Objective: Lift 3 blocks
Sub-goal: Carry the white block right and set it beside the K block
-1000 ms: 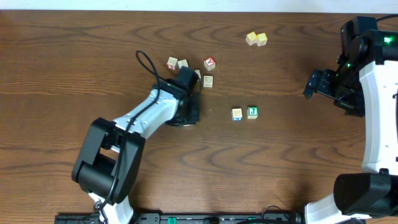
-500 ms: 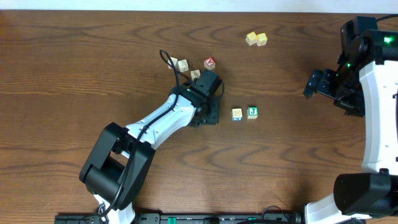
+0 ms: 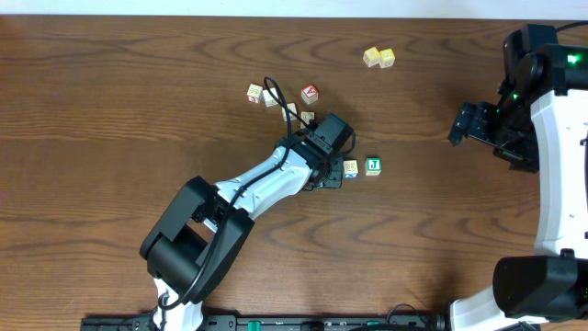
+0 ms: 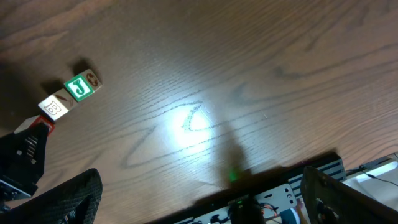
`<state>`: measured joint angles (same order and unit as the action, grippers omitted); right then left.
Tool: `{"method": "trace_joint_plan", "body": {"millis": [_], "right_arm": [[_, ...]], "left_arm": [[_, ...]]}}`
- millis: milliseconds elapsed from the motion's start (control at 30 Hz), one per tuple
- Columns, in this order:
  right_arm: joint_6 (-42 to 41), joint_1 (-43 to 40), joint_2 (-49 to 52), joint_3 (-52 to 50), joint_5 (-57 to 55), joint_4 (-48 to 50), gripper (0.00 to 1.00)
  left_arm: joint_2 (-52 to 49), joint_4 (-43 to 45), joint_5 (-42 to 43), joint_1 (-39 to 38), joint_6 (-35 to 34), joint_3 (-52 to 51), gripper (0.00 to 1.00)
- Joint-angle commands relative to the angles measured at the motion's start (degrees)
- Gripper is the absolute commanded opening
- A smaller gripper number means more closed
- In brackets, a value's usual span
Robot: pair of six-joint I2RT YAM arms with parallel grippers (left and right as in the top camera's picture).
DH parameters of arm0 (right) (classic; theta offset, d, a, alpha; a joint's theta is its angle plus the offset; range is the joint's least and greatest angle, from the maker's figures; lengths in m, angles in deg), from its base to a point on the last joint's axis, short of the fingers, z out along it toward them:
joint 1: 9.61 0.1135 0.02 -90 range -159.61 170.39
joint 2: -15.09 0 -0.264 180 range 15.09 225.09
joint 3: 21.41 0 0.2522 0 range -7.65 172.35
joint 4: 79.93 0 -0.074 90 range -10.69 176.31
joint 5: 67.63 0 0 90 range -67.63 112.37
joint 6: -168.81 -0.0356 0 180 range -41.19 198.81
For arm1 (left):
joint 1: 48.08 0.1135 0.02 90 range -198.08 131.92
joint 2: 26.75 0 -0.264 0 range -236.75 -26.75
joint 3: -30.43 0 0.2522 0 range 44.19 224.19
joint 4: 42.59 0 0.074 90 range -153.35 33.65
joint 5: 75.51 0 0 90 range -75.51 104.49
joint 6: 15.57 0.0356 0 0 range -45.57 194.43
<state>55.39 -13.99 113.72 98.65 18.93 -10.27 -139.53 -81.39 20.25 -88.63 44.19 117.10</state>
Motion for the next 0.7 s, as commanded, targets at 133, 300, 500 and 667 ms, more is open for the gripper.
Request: {"method": "trace_joint_plan", "body": {"millis": [133, 300, 500, 667], "right_arm": [[0.13, -0.02, -0.04, -0.15, -0.13, -0.07, 0.99], [0.13, -0.02, -0.04, -0.15, -0.13, -0.07, 0.99], [0.13, -0.02, -0.04, -0.15, -0.13, -0.07, 0.99], [0.13, -0.02, -0.04, -0.15, -0.13, -0.07, 0.99]], "left_arm": [[-0.61, 1.84, -1.99, 0.24, -0.76, 0.90, 0.25], [-0.61, 2.95, -1.97, 0.24, -0.98, 0.90, 0.31], [-0.59, 3.06, -1.99, 0.24, -0.98, 0.96, 0.40], [-0.31, 2.16, -1.97, 0.24, -0.96, 2.27, 0.41]]}}
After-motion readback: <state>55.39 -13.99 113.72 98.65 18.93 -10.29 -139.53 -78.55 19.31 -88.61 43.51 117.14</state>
